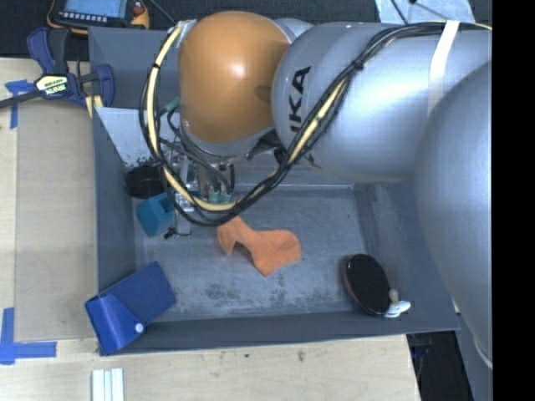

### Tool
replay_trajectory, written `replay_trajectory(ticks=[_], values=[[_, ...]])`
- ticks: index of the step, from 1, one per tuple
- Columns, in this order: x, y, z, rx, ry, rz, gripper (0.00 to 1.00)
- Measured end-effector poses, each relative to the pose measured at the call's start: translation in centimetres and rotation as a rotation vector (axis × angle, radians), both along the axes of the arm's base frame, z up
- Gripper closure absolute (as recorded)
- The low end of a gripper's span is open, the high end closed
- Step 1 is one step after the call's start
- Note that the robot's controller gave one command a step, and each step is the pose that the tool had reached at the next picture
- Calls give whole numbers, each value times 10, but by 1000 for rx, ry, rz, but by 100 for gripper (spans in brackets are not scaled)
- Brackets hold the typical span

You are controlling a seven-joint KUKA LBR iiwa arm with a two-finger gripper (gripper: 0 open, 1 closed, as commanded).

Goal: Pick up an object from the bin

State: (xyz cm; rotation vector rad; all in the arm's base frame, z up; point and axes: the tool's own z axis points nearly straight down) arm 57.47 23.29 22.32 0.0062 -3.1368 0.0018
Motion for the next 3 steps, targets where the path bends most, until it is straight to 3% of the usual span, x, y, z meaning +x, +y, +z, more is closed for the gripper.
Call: replay_trajectory(ticks=[1, 2, 3], values=[[1, -1, 5, 2, -7, -3, 0], [-4, -50, -31, 5, -10, -16, 0], [-25, -79, -64, 0, -6, 22, 0]])
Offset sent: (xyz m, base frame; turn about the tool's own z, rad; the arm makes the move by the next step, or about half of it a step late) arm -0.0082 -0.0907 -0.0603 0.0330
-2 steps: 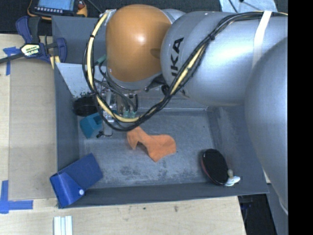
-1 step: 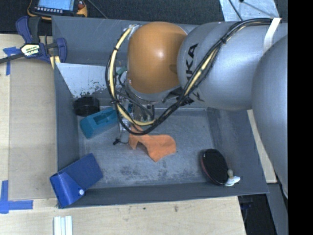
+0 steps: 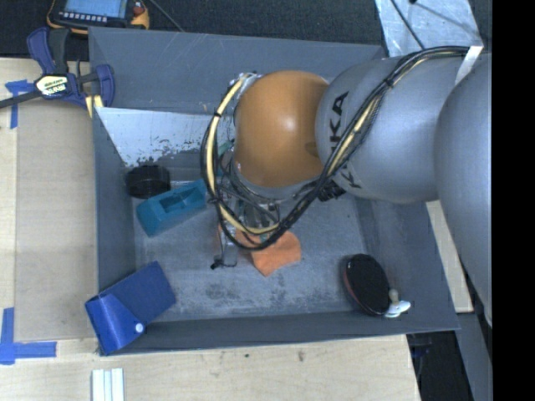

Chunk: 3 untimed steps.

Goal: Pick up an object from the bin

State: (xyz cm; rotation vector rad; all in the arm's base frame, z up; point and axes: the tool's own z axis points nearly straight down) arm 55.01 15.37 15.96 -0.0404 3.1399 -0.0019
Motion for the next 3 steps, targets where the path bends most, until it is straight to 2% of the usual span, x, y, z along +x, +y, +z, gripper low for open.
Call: replay_trajectory(ticks=[1, 2, 3], values=[[34, -13, -8, 3, -1, -131, 0], [36, -62, -21, 2, -1, -197, 0], [71, -39, -47, -8, -5, -52, 100]])
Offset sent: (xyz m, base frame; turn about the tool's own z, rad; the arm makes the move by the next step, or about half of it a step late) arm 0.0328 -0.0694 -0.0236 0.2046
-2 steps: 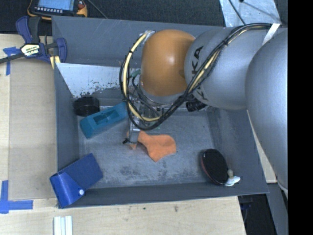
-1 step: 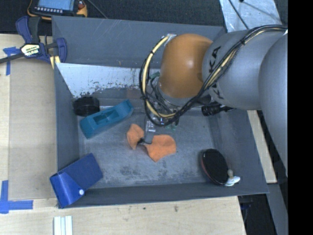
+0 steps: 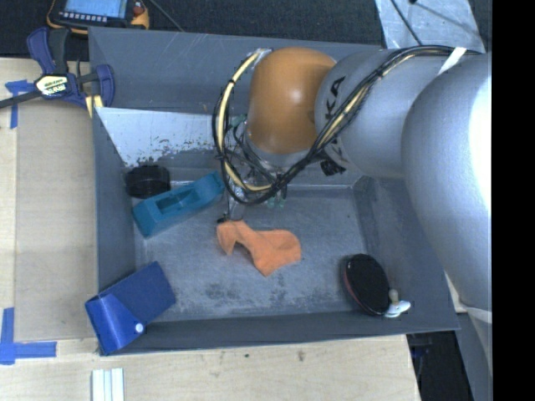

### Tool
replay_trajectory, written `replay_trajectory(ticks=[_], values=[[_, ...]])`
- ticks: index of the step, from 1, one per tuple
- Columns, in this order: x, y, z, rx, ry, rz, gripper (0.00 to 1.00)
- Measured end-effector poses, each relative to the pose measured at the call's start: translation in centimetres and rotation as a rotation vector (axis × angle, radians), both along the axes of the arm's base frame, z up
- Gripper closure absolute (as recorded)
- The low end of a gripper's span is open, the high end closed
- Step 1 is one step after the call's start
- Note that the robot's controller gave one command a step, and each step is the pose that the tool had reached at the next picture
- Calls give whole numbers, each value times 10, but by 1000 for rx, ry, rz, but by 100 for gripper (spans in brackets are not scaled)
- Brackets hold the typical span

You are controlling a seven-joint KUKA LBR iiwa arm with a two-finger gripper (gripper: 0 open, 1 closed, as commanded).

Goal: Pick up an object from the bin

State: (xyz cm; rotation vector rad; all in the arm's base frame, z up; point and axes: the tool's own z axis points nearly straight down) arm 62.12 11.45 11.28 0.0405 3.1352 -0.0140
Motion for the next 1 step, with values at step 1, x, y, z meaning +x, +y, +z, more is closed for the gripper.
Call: replay_trajectory(ticks=[1], values=[[-2, 5, -1, 8, 5, 4, 0]])
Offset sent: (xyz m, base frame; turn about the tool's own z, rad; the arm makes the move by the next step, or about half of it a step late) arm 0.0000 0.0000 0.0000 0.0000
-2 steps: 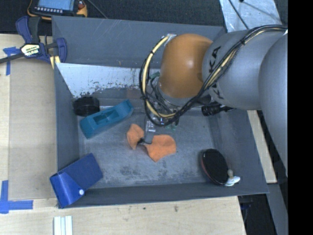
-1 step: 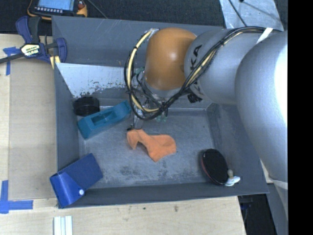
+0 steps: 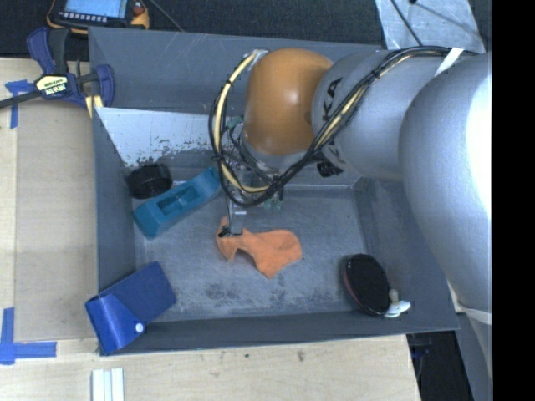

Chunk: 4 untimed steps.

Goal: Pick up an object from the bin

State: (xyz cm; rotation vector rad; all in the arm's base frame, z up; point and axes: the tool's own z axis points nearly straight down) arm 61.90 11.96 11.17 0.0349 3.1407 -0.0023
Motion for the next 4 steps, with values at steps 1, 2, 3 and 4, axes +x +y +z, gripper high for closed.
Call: replay_trajectory(ticks=[1, 2, 3, 4], values=[[0, 1, 1, 2, -1, 1, 0], [1, -19, -7, 4, -4, 189, 0], [-3, -37, -6, -1, -1, 353, 0], [-35, -20, -26, 2, -4, 109, 0]])
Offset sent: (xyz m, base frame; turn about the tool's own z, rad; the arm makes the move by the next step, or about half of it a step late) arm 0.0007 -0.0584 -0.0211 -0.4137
